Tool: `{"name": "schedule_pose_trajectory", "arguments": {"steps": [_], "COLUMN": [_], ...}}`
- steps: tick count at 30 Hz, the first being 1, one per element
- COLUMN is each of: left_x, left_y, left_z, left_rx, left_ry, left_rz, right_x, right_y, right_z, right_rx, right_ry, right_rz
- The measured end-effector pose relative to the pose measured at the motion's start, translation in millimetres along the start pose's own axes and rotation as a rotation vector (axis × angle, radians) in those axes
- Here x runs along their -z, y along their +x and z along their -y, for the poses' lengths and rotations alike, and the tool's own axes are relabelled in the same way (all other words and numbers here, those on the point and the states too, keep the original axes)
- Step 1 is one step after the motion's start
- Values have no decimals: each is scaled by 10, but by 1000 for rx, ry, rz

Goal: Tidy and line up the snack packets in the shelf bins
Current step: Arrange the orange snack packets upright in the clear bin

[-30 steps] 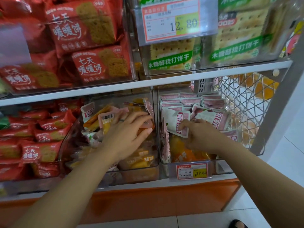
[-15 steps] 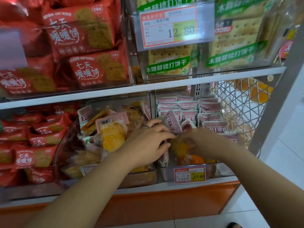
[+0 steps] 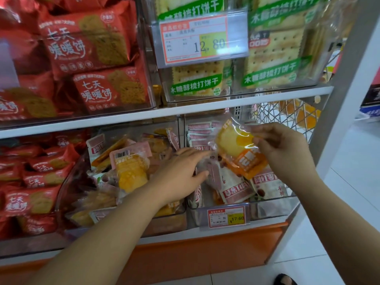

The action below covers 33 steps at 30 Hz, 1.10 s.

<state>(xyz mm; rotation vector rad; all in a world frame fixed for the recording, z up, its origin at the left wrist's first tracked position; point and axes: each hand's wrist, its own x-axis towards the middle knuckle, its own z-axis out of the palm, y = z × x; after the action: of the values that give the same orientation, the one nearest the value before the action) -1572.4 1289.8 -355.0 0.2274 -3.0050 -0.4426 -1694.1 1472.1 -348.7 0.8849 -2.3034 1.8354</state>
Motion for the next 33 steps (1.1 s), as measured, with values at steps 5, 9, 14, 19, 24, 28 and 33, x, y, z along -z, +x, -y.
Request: {"name": "schedule_pose_trajectory", "arguments": {"steps": [5,9,14,19,24,28,33], "left_x": [23,81,221,230,363,438,351], "left_y": [38,10,-154,-444,-770,-882,-988], "left_z": [-138,-114,-48,60,501,914,1058], "left_rx": [82,117,116,221,417,598,541], "left_ry": [-620,-792,-931,-861,-961,-755,-40], "left_rz": [-180,-314,-351,-528,-906,-917,-753], "right_x": [-82,-190,-357,-575,-719,-843,-996], "right_y": [-204,-300,-305,-299,-331,-346,-352], "right_z": [128,191,255,331,247,284,308], "right_rx": [65,0,-38,10,-2,63,211], "right_ry": [239,488,645,353,16,-165,-349], "right_rz": [-49,3,50,215,322,418,571]}}
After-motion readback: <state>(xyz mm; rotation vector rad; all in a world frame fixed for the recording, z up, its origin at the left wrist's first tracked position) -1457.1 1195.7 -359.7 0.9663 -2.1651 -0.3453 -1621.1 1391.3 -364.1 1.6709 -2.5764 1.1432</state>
